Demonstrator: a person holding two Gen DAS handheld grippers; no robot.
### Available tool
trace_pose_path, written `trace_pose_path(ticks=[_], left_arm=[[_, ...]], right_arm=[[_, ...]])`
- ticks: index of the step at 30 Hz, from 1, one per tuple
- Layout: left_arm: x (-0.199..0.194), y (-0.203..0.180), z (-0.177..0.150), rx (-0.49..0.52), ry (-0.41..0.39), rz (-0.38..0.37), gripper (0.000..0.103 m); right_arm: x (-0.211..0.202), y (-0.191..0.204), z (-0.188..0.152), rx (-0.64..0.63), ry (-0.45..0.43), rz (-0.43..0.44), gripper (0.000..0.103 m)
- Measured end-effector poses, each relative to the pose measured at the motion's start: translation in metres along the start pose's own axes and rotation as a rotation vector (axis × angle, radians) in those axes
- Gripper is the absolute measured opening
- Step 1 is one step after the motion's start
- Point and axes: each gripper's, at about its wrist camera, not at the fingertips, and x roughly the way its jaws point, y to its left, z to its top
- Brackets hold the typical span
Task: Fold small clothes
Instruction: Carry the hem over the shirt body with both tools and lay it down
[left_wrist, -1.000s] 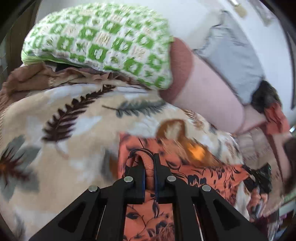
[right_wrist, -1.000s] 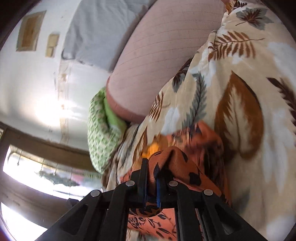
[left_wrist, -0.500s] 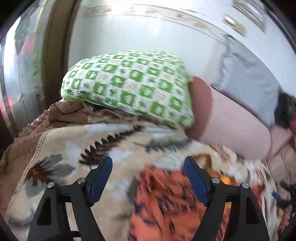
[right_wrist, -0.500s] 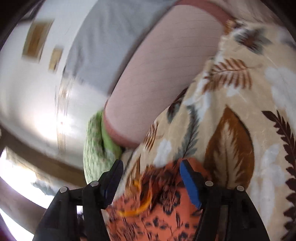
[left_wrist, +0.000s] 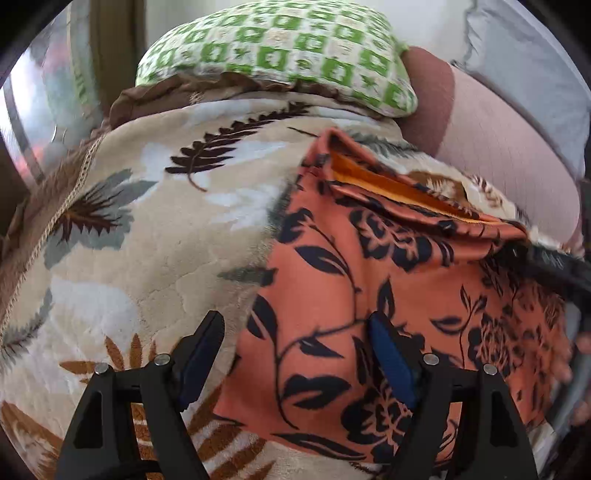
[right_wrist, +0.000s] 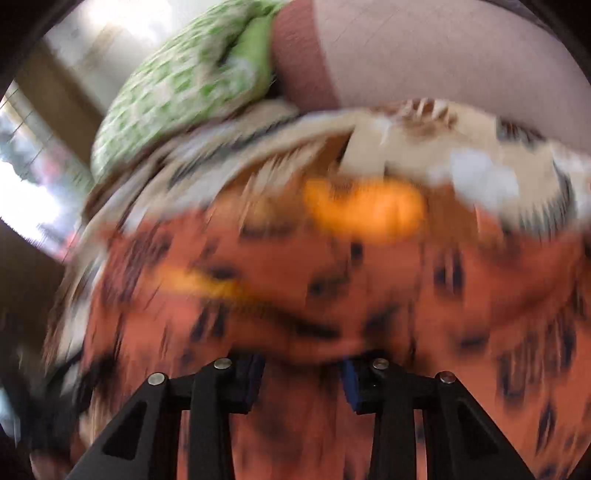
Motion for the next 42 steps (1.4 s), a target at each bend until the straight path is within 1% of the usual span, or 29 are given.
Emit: trace_pose_path(ticks=[2, 3, 4, 6, 8, 11, 13, 14, 15, 16, 19, 20, 21, 22, 24, 26, 27, 29, 30, 32, 33, 34, 35, 36, 37, 38, 40, 41, 42], left_arm=[[-0.005, 0.008, 0.005, -0.003, -0.014, 0.02, 0.08], [-0.006, 0.012, 0.005, -0.012, -0.016, 0.038, 0.08], [-0.008, 0.014, 0.009, -0.025, -0.015, 0.035, 0.08], [-0.012, 0.018, 0.01, -0.051, -0.02, 0.027, 0.08], [-0.013, 0.02, 0.011, -0.042, -0.033, 0.052, 0.08], [-0.012, 0.023, 0.004, -0.014, -0.014, 0.072, 0.08], [-0.008, 0.026, -0.003, 0.015, 0.007, 0.08, 0.08], [-0.005, 0.025, -0.006, 0.035, 0.022, 0.084, 0.081], [0.001, 0.026, -0.008, 0.051, 0.041, 0.089, 0.083], [0.004, 0.028, -0.011, 0.05, 0.055, 0.088, 0.083], [0.004, 0.032, -0.01, 0.036, 0.07, 0.066, 0.083], [0.001, 0.032, -0.008, 0.04, 0.061, 0.065, 0.082], [-0.006, 0.033, -0.005, 0.035, 0.028, 0.069, 0.082], [-0.013, 0.034, -0.001, 0.027, -0.007, 0.078, 0.082], [-0.023, 0.036, 0.005, 0.015, -0.061, 0.092, 0.082], [-0.023, 0.038, 0.007, 0.005, -0.06, 0.068, 0.082], [-0.017, 0.037, 0.005, 0.01, -0.028, 0.054, 0.082], [0.0, 0.034, -0.001, 0.032, 0.051, 0.073, 0.083], [0.007, 0.034, -0.005, 0.029, 0.07, 0.083, 0.084], [0.007, 0.037, -0.008, -0.007, 0.075, 0.068, 0.084], [0.003, 0.038, -0.008, -0.023, 0.075, 0.056, 0.084], [0.0, 0.039, -0.008, -0.025, 0.068, 0.06, 0.084], [-0.002, 0.039, -0.008, -0.02, 0.057, 0.071, 0.084], [-0.005, 0.038, -0.007, -0.012, 0.041, 0.082, 0.084], [-0.008, 0.037, -0.005, -0.009, 0.018, 0.091, 0.084], [-0.013, 0.035, -0.002, -0.01, -0.015, 0.095, 0.083], [-0.02, 0.029, 0.005, 0.001, -0.061, 0.064, 0.083], [-0.02, 0.025, 0.007, 0.013, -0.064, 0.046, 0.083], [-0.017, 0.02, 0.007, 0.03, -0.056, 0.042, 0.083]], right_arm=[[0.005, -0.01, 0.03, 0.1, -0.067, -0.005, 0.038], [0.0, -0.017, 0.032, 0.134, -0.087, -0.001, 0.038], [-0.004, -0.011, 0.038, 0.15, -0.109, 0.023, 0.038], [-0.016, 0.009, 0.032, 0.113, -0.132, 0.112, 0.038], [-0.014, 0.045, 0.014, 0.026, -0.069, 0.184, 0.038], [0.005, 0.097, -0.003, -0.072, 0.023, 0.23, 0.038], [0.033, 0.127, -0.011, -0.106, 0.094, 0.205, 0.039], [0.056, 0.139, -0.008, -0.112, 0.129, 0.158, 0.038], [0.07, 0.142, -0.002, -0.103, 0.12, 0.128, 0.039], [0.077, 0.142, 0.008, -0.079, 0.07, 0.12, 0.037], [0.073, 0.125, 0.035, 0.06, -0.002, 0.043, 0.037], [0.063, 0.114, 0.042, 0.108, -0.026, 0.062, 0.037], [0.05, 0.104, 0.043, 0.123, -0.054, 0.088, 0.037], [0.032, 0.091, 0.042, 0.117, -0.088, 0.09, 0.039], [-0.001, 0.062, 0.035, 0.101, -0.119, 0.06, 0.039], [-0.032, 0.026, 0.02, 0.107, -0.115, 0.066, 0.039], [-0.043, 0.006, 0.01, 0.112, -0.091, 0.045, 0.039], [-0.06, -0.036, -0.006, 0.129, -0.077, -0.065, 0.039], [-0.062, -0.063, -0.014, 0.145, -0.074, -0.13, 0.039], [-0.055, -0.127, -0.027, 0.217, -0.016, -0.29, 0.039], [-0.058, -0.161, -0.032, 0.304, -0.028, -0.294, 0.033], [-0.07, -0.183, -0.036, 0.386, -0.077, -0.236, 0.015], [-0.087, -0.195, -0.04, 0.454, -0.136, -0.248, 0.015], [-0.103, -0.196, -0.04, 0.466, -0.195, -0.284, 0.018], [-0.115, -0.19, -0.04, 0.44, -0.238, -0.272, 0.021], [-0.121, -0.181, -0.039, 0.404, -0.27, -0.232, 0.021], [-0.118, -0.153, -0.031, 0.321, -0.267, -0.152, 0.021], [-0.113, -0.139, -0.028, 0.27, -0.238, -0.121, 0.021], [-0.103, -0.124, -0.025, 0.222, -0.205, -0.121, 0.021]])
